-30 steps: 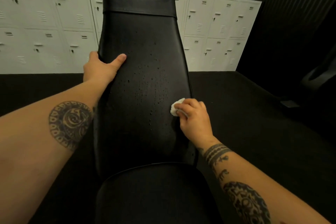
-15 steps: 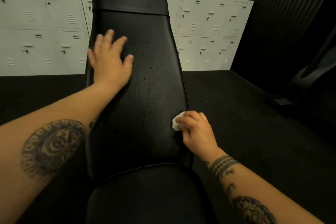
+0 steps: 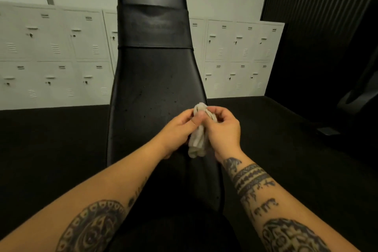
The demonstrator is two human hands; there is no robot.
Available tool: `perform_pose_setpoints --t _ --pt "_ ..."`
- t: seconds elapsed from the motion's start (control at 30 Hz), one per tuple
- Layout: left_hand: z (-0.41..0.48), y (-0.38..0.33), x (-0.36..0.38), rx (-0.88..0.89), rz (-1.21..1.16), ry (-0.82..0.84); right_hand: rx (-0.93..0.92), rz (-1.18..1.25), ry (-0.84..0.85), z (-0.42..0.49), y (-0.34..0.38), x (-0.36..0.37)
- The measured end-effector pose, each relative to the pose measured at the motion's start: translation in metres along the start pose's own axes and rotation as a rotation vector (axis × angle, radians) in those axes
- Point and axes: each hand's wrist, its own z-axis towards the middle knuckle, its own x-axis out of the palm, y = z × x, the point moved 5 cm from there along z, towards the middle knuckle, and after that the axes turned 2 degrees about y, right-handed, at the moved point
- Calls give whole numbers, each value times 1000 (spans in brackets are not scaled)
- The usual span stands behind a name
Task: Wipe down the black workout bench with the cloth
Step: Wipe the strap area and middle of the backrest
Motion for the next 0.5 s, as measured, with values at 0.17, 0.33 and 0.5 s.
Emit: perform_pose_setpoints --t 0.17,0.33,0.5 --pt "-12 -12 -45 -27 -152 -265 15 -9 230 0 24 47" --pt "-26 -15 -77 -23 -100 -495 93 59 298 -13 18 81" --pt "-37 -25 -100 -101 -124 -599 311 309 367 -15 2 108"
